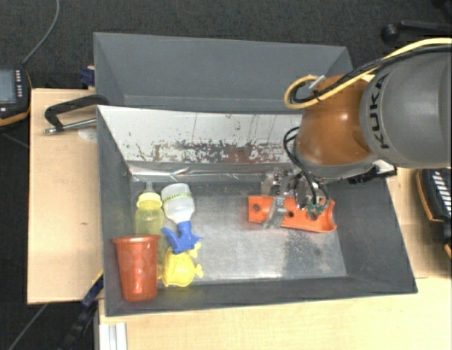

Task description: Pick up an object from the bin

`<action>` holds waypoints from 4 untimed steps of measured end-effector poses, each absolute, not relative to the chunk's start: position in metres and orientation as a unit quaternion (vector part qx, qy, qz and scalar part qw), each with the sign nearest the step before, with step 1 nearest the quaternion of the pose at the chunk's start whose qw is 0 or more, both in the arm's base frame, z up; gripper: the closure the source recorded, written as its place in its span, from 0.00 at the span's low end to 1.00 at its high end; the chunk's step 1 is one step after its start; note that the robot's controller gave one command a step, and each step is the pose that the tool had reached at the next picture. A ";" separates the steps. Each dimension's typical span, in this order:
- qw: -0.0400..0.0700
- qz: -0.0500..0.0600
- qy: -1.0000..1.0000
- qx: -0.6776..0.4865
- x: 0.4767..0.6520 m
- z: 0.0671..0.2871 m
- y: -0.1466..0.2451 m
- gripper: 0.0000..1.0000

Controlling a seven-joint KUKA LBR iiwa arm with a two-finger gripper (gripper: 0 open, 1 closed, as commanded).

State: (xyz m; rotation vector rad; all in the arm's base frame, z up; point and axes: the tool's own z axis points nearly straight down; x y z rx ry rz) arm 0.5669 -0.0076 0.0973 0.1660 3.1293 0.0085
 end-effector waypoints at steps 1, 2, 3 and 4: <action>0.004 0.003 0.999 0.053 0.567 0.097 -0.008 1.00; 0.007 0.003 0.999 0.047 0.555 0.213 -0.014 1.00; 0.007 0.003 0.999 0.047 0.555 0.212 -0.014 0.00; 0.007 0.003 0.999 0.047 0.555 0.212 -0.014 0.00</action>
Offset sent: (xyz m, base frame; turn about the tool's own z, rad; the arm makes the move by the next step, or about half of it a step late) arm -0.0132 -0.0070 0.1139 -0.0119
